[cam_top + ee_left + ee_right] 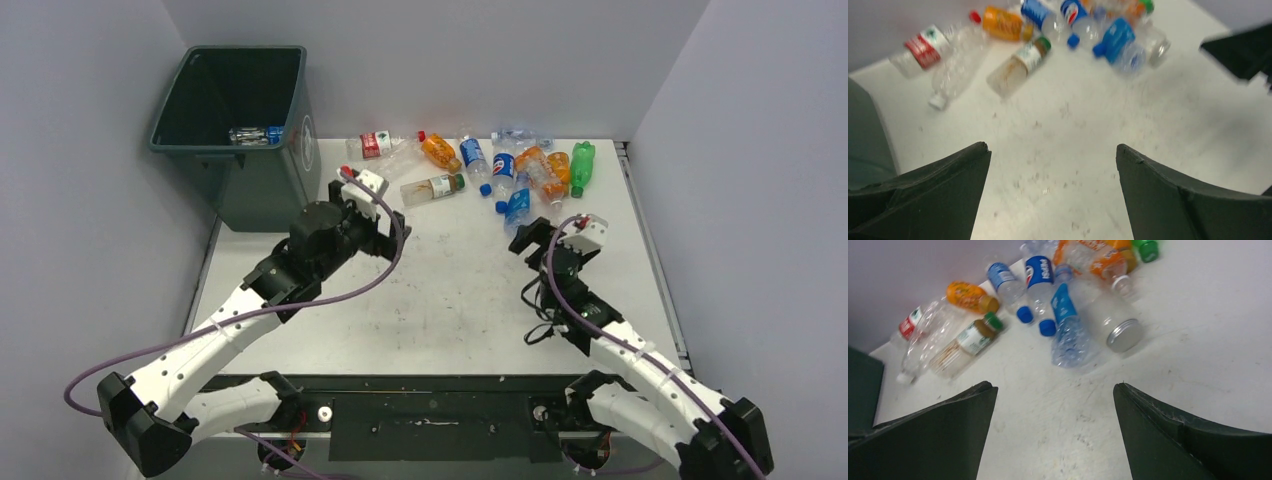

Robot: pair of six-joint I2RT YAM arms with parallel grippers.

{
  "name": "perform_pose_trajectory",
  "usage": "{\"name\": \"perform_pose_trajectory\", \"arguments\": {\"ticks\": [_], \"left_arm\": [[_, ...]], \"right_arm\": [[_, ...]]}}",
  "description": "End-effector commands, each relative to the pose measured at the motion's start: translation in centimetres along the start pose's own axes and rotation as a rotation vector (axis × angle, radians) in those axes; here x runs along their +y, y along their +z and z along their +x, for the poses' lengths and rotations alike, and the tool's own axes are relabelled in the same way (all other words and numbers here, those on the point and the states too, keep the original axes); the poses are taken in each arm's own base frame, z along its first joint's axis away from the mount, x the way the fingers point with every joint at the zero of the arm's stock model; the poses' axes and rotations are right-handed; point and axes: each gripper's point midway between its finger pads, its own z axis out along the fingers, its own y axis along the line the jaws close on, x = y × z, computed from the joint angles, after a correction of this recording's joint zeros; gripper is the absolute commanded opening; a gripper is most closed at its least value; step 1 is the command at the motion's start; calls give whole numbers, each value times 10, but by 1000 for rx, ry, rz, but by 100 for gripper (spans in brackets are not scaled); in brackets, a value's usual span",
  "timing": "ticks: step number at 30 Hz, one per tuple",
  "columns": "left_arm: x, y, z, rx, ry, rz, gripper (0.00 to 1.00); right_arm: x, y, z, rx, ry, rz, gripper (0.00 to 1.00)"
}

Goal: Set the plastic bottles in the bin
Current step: Pick up the plastic bottle at the center of the board.

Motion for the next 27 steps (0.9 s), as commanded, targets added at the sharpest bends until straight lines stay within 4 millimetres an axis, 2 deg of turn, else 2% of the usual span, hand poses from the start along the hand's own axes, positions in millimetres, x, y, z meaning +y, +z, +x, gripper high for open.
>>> {"name": "perform_pose_trajectory", "arguments": {"ticks": [1,4,12,15,22,27], "left_arm": [[4,-26,15,-26,-17,3,96],[7,-35,20,-56,-45,-10,96],[16,-52,15,-147,-74,-60,96],[18,-55,14,-153,-63,-77,96],[17,-55,17,-145,-27,-82,96],[16,-54,21,-130,-15,-86,96]], "right_arm": [[-5,42,-33,-44,203,12,90],[-25,71,-25,-17,202,94,90],[-67,122,-29,-55,121,226,92],[-81,142,-25,-21,116,216,93],[-71,183,-5,87,84,82,90],[-68,196,8,127,83,62,90]]}}
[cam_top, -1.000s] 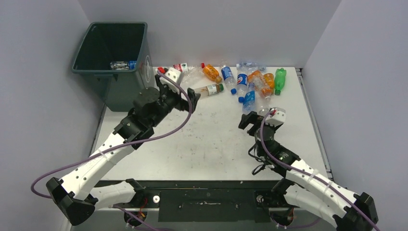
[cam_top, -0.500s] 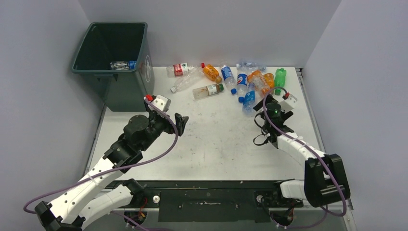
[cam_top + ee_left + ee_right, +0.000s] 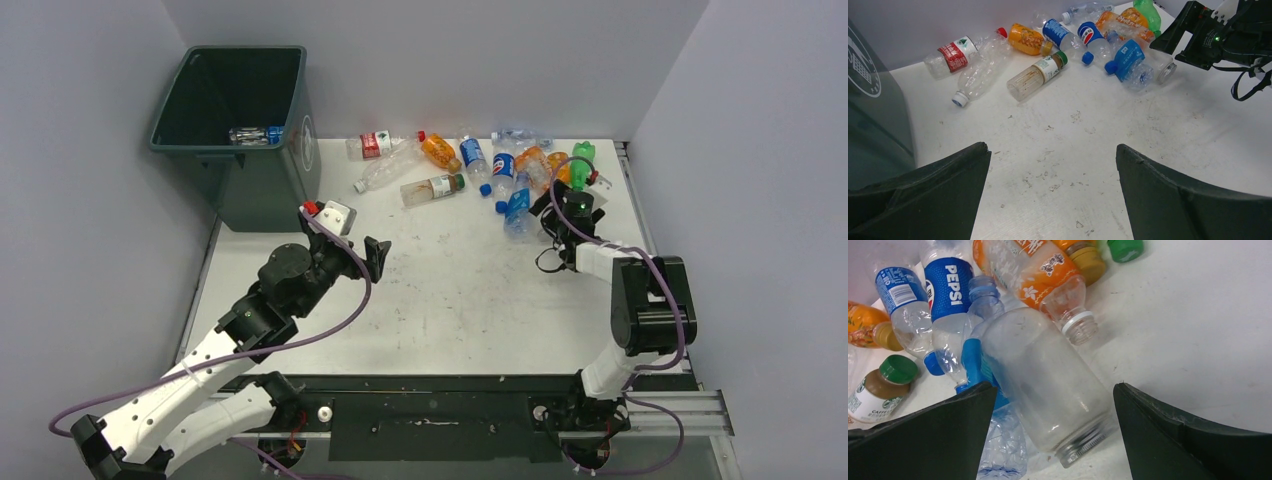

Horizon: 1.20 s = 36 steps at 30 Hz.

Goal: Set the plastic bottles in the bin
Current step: Pick up the plastic bottle at the center of the board.

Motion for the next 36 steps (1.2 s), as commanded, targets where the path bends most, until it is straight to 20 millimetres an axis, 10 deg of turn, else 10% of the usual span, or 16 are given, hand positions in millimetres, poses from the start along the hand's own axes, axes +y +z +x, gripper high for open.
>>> {"name": "perform_pose_trajectory", "arguments": {"ticks": [1,27,36], "left_arm": [[0,1,-13,-46,7,-10,96],[-3,1,-10,-32,24,2,96],[-3,0,-12,-38,28,1,96]], "right_arm": [[33,8,-20,-42,-9,-126,90],[24,26,38,112,-9,-148,98],[31,10,34,86,15,-193,54]]}}
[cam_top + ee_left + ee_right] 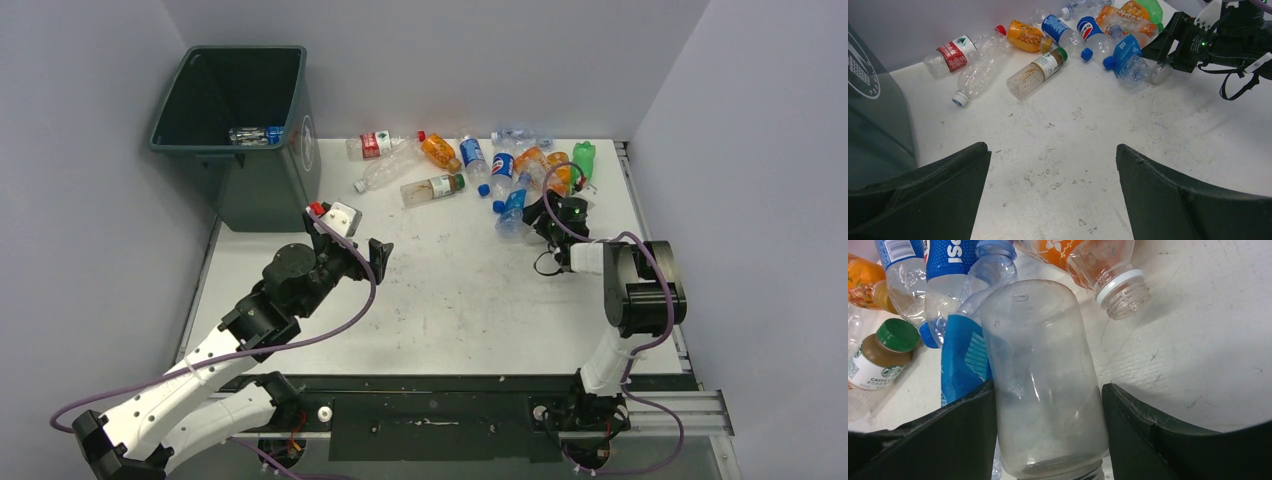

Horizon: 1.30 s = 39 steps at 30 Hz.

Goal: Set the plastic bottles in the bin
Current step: Pick up the plastic bottle at the center of the board.

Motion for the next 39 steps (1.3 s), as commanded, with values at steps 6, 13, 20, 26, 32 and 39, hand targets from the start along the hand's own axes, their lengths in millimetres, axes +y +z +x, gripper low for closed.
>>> {"name": "perform_pose_trajectory", "arguments": {"ticks": [6,13,20,26,32,39], "left_arm": [[2,-6,-20,-70,-4,-10,96],[9,-11,-25,-109,-5,-46,96],[-8,-21,-39,-217,39,68,96],[-54,-41,-46,-341,123,356,96],[-100,-68,-25,-392,423,651,96],[-106,-59,5,-316,877,625,96]], "right_arm": [[34,-51,-42,-179,73,-48,42],[83,-138,-93,-354,95,-146,40],[185,-226,-64,-155,-14,-642,40],[218,-297,-7,128,-181,-977,40],[212,-340,12,261,-243,-1066,38],[199,-351,48,520,-237,-1049,33]]}}
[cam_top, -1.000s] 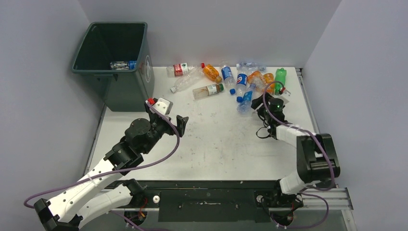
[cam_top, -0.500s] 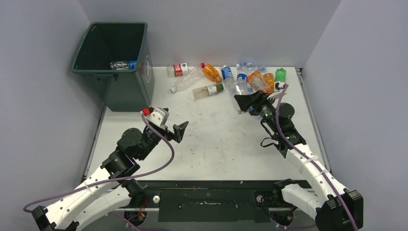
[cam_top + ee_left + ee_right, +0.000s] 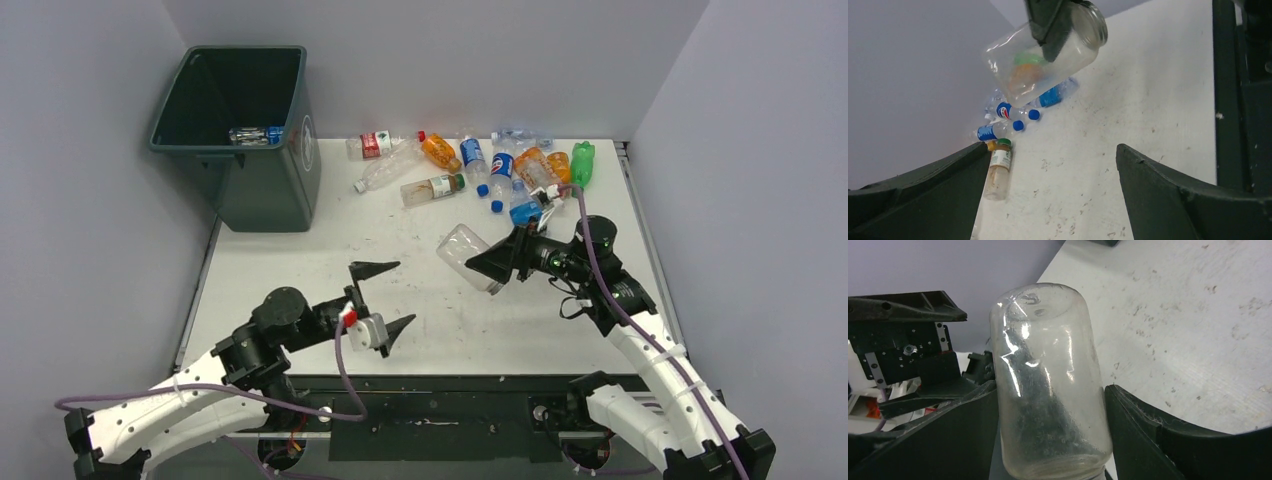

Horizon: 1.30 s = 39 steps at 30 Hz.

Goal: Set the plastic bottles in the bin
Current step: Pick up the plastic bottle at the center of the board.

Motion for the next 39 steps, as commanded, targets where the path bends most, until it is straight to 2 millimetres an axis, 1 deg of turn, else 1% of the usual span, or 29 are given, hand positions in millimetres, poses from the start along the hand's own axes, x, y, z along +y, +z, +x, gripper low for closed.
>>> {"name": "perform_pose_trajectory", "arguments": {"ticks": [1,3,4,6,11,17,23,24,26,28,29,30,32,35,39], "left_arm": [[-1,7,4,111,368,68,96],[-3,15,12,181,472,95,96],[-5,21,18,219,522,115,96],[-6,29,22,247,609,135,96],[-7,44,22,247,689,152,96],[-11,58,17,197,712,159,96],[-15,68,0,135,667,182,96],[-16,68,1,142,659,190,96],[-25,71,1,133,638,234,96],[-30,73,4,141,633,258,99],[-33,74,7,147,633,270,97],[-35,74,9,152,634,276,93],[-39,74,15,164,630,294,87],[-41,73,20,180,632,299,78],[-38,73,22,186,639,275,53]], "right_arm": [[12,-2,30,189,60,-58,33],[16,-1,39,223,56,-67,33],[16,-1,41,228,52,-66,33],[19,-2,42,233,43,-72,34],[22,-5,48,255,23,-63,34],[21,-5,56,282,13,-57,35],[25,0,62,308,-2,-60,35],[26,2,61,308,-4,-61,35],[29,5,62,309,-9,-67,35],[32,8,63,315,-14,-71,35],[33,10,63,316,-18,-72,35],[35,11,63,320,-19,-75,35],[37,14,63,323,-23,-75,35],[40,16,62,324,-28,-79,35],[46,17,60,320,-38,-84,36]]}}
